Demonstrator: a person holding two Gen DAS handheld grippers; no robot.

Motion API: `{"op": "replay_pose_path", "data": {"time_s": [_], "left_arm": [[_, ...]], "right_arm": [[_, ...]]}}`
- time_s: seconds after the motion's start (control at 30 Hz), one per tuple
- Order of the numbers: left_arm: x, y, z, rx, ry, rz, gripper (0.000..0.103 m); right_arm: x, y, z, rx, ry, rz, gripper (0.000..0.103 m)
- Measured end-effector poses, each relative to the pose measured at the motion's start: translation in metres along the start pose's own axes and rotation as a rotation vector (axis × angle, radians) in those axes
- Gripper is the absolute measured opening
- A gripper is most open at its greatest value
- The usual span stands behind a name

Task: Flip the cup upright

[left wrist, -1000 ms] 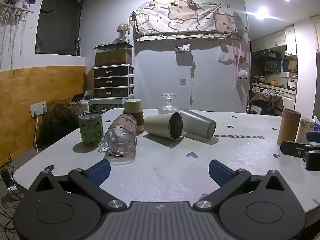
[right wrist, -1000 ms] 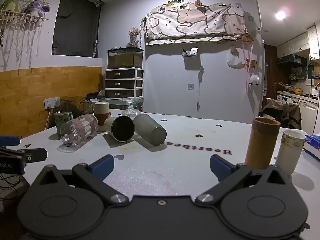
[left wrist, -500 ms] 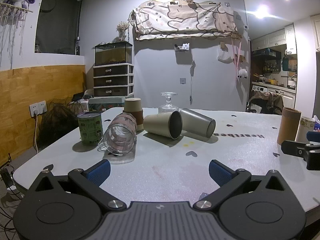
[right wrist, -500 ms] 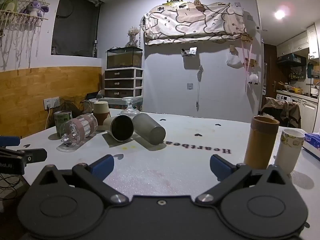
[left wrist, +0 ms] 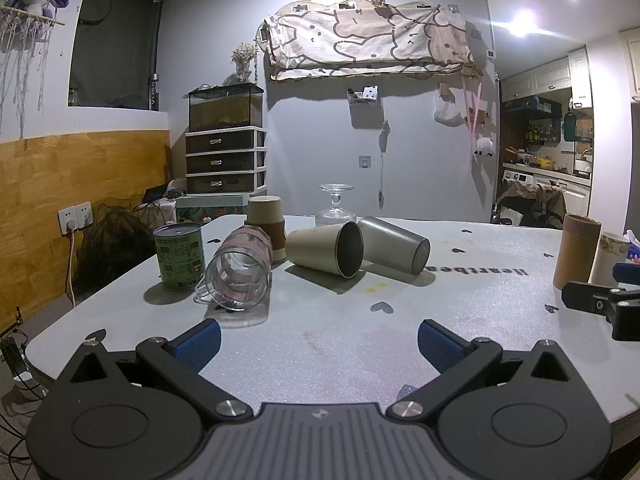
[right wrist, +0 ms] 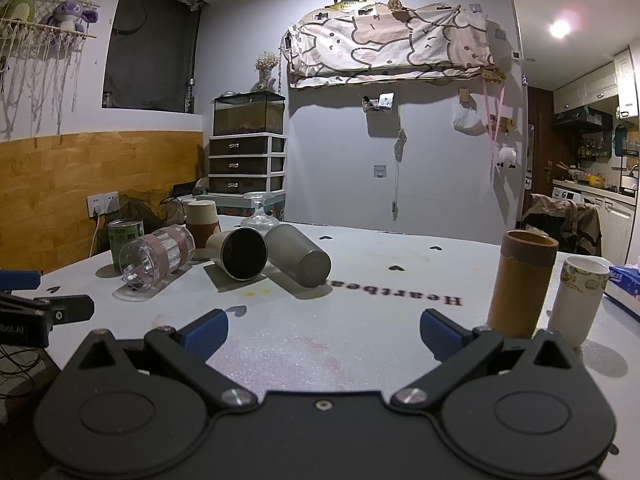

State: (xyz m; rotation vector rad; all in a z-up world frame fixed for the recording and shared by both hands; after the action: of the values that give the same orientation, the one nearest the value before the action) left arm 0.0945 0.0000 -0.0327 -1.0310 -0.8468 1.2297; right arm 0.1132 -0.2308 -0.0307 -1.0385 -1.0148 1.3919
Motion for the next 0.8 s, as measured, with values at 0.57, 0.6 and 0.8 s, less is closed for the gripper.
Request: {"op": "replay_pose_path", "data": {"time_s": [0.57, 0.6, 0.8], "left_arm": [[0.0, 0.0002, -0.0001, 0.002, 0.0, 0.0, 0.103], [0.0, 0.0003, 0.0, 0.002, 0.0, 0.0, 0.103], [0.0, 0.0002, 0.0, 0.002, 0.0, 0.0, 0.103]], "right_arm": [[-0.0005, -0.0025, -0.0028, 0.001, 0.003, -0.001, 0.103], [-0.0007, -0.0024, -0.003, 0.001, 0.003, -0.001, 0.103], [-0.0012, -0.002, -0.0033, 0.0, 0.002, -0.002, 0.103]]}}
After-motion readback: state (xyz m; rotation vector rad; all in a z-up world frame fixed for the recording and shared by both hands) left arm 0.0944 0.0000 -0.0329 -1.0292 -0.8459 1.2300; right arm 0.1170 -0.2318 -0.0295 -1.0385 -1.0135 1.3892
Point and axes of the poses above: each gripper's, at about its wrist camera, not at the fingertips, and z roughly against the way its jaws point, x to its left, y to its underside, the point moved 10 cm from there along -z, roughly the way its jaws point, and after that the axes turned 9 degrees about y, right-handed, at the moved point
